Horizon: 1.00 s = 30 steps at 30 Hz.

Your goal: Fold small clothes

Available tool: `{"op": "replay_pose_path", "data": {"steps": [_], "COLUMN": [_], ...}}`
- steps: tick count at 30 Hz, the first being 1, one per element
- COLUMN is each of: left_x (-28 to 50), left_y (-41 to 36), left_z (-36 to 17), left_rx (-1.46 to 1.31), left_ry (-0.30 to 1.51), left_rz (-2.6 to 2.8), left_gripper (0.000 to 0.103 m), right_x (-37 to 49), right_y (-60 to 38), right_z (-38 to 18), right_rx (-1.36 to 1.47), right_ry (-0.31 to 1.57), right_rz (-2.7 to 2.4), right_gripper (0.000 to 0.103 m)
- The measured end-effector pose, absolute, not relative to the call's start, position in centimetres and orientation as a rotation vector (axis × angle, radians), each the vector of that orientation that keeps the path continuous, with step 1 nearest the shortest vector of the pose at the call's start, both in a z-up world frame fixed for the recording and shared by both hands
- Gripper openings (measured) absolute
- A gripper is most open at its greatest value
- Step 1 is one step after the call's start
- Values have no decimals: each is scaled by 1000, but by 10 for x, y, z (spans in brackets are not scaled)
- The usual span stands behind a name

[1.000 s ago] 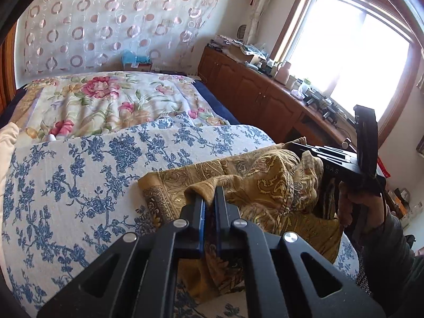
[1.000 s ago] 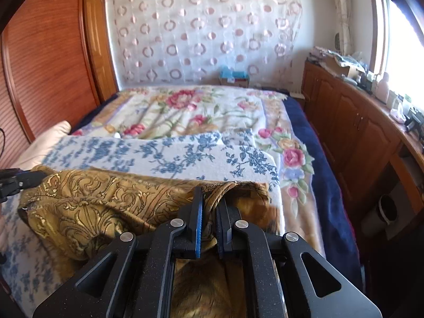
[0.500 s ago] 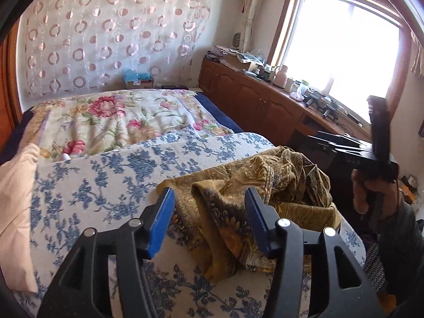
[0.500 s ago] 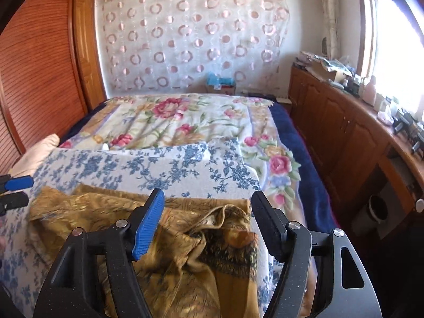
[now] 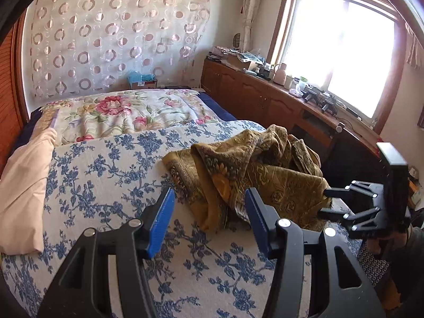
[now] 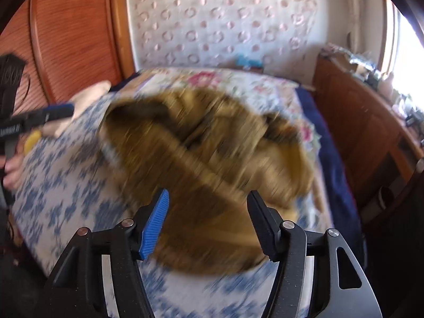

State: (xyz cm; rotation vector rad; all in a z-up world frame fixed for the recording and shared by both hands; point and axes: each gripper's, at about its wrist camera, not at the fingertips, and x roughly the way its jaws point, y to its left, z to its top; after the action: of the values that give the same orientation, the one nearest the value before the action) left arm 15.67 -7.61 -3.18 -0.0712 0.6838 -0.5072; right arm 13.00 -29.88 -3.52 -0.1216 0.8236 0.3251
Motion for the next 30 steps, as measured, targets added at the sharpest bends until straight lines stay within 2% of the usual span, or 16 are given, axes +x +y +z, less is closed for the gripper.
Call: {"op": "replay_pose_path", "data": {"steps": [7, 13, 14, 15, 16, 17, 19, 21, 26, 30], "left_x": [148, 150, 150, 150, 150, 150, 152, 154, 166, 182], "left_y": [-81, -84, -84, -84, -84, -84, -83, -82, -86, -96], "left_z": [-41, -47, -47, -46, -46, -46, -46, -46, -48, -48], "left_rx": [-58, -62, -61, -60, -58, -57, -58, -57, -49, -42], "left_ry": [709, 727, 728, 727, 727, 726, 727, 730, 741, 745], "left_rz": [-523, -524, -525, -525, -525, -524, -520, -516, -510, -514], "left_gripper": [54, 54, 54, 54, 54, 54, 54, 54, 54, 54], "right_x": [117, 112, 113, 114, 114, 114, 115, 116, 131, 174], "right_y": [-279, -270, -271, -272, -274, -274, -273, -272, -290, -308], "right_z": [-72, -77, -77, -76, -76, -76, -74, -69, -16, 23], "right_rx": [-148, -231, -227, -225, -230, -240, -288, -332, -299, -295], "right_ry": [920, 911, 915, 911, 906, 908, 906, 888, 735, 627], "right_rz": [361, 366, 375, 375, 376, 381, 373, 336, 283, 230], "right_gripper": [62, 62, 58, 50, 24, 11, 4, 3, 3, 3]}}
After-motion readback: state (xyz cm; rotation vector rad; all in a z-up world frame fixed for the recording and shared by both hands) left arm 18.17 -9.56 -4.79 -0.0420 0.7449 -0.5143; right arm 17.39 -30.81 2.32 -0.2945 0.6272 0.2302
